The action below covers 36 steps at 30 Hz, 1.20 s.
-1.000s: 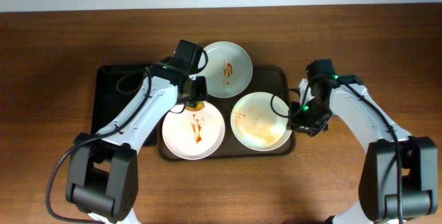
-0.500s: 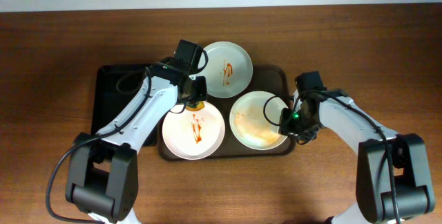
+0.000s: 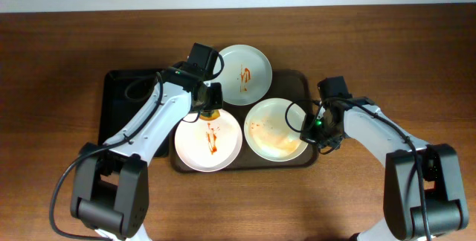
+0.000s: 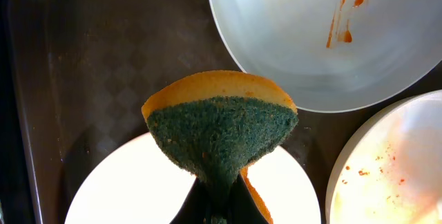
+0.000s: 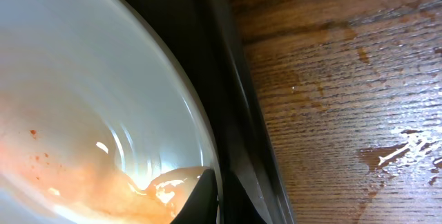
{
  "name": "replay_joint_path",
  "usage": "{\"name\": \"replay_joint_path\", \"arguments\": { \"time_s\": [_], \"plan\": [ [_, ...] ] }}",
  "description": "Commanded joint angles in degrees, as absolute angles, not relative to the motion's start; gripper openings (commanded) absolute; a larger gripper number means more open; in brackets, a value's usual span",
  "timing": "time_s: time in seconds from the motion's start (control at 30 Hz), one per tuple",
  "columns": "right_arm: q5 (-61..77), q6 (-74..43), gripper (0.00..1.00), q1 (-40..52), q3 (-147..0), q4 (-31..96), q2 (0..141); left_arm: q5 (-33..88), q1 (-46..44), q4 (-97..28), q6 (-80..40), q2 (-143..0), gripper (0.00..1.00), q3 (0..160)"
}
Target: Clean dirty plates on tray and stack at the side
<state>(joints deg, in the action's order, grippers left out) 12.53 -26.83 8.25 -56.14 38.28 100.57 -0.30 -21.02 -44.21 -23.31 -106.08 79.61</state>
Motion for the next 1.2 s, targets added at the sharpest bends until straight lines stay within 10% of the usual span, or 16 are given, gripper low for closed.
{"name": "replay_joint_path", "arguments": {
  "time_s": [0.0, 0.5, 1.17],
  "plan": [
    [10.8, -25.1, 0.04, 8.6, -56.7, 38.8, 100.9, -0.9, -20.9, -44.3, -22.4, -105.4, 0.00, 80.1],
    [-11.9, -22.5, 0.04, 8.6, -67.6, 51.9, 89.5, -0.9, -20.9, -44.2, -22.4, -105.4, 0.00, 80.1],
    [-7.7, -17.1, 0.04, 8.6, -68.2, 55.2, 87.5, -0.9, -20.9, -44.2, -22.4, -105.4, 0.00, 80.1]
  ]
}}
